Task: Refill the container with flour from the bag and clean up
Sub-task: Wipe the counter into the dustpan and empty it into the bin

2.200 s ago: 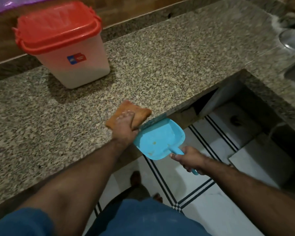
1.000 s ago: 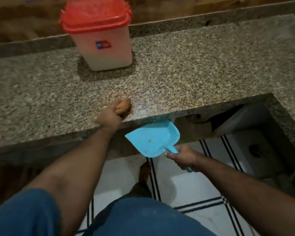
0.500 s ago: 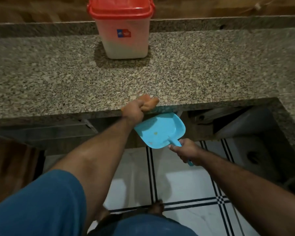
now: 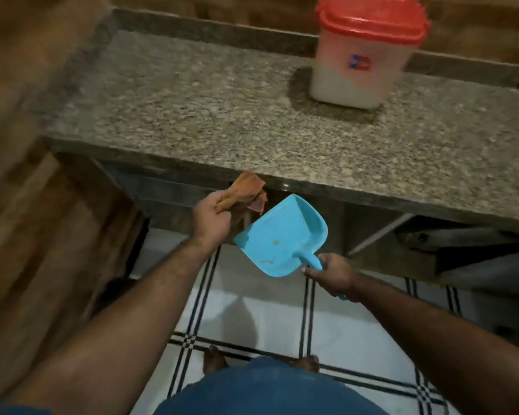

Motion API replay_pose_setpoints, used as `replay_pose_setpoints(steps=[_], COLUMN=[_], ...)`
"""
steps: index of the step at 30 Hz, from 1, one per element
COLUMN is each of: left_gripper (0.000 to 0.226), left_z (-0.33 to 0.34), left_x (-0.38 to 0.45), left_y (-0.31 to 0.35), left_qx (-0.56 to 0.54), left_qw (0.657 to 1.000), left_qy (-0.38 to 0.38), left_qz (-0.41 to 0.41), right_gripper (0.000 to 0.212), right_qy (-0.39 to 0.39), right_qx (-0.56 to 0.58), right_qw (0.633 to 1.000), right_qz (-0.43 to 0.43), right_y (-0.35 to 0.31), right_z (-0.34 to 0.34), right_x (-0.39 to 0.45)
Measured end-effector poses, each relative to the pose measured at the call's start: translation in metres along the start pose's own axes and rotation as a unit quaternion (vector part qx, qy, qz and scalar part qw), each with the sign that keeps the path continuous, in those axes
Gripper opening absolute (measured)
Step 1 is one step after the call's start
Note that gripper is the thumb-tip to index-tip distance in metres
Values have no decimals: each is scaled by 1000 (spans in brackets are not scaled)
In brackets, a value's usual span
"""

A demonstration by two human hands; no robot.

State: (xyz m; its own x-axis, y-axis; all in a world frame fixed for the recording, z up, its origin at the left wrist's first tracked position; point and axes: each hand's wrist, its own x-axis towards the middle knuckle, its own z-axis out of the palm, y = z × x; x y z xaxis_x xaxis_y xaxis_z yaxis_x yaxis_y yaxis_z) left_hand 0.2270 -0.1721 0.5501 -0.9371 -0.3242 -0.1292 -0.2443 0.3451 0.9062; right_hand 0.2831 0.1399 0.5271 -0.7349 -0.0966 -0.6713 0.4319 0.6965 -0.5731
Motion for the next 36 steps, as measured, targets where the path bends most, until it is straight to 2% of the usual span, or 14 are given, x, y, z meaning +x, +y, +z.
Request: replay_pose_setpoints(steps=[3,7,9,13,15,17,21,24,27,29,32,36], left_gripper=[46,33,13,25,47,52,25,32,33,30,36,36], left_z=[-92,-198,-238,-299,-316,-317,-309,-288,-266,-258,-251,-240], left_x=[-14,-40,-57,-86,-102,-118,-140,-151,-155,-158,-157,-157], left_y=[-30,-78,-96,-156,-202,-257,-301,-351,-393,-417,-448,-470], left_qx=[-38,-57,-78,-96,-117,-154,-152,-185,-201,-194,-184,-122], left_qw=[996,982,964,919,893,859,818,781,762,747,720,721], left_qy=[74,154,213,319,348,383,407,415,420,433,456,456], left_qz=[-45,-97,-136,-212,-262,-304,-377,-429,-449,-467,-489,-508], right_gripper=[40,36,34,33,35,33,36,37,48,49,31,24], right_qy=[-29,-86,-116,-193,-233,-263,-283,-300,-314,-318,-301,-282], right_qx=[-51,-97,-133,-179,-206,-206,-235,-253,-313,-345,-390,-384], right_qw=[998,990,983,962,948,942,930,919,895,881,864,871], right_qz=[-31,-47,-56,-70,-68,-31,-10,24,46,65,102,120], right_y=[-70,-154,-188,-241,-258,-265,-253,-233,-219,-216,-209,-213], right_z=[50,125,163,248,293,338,439,507,565,592,617,631], right_x=[15,34,43,72,88,108,162,200,227,247,280,287])
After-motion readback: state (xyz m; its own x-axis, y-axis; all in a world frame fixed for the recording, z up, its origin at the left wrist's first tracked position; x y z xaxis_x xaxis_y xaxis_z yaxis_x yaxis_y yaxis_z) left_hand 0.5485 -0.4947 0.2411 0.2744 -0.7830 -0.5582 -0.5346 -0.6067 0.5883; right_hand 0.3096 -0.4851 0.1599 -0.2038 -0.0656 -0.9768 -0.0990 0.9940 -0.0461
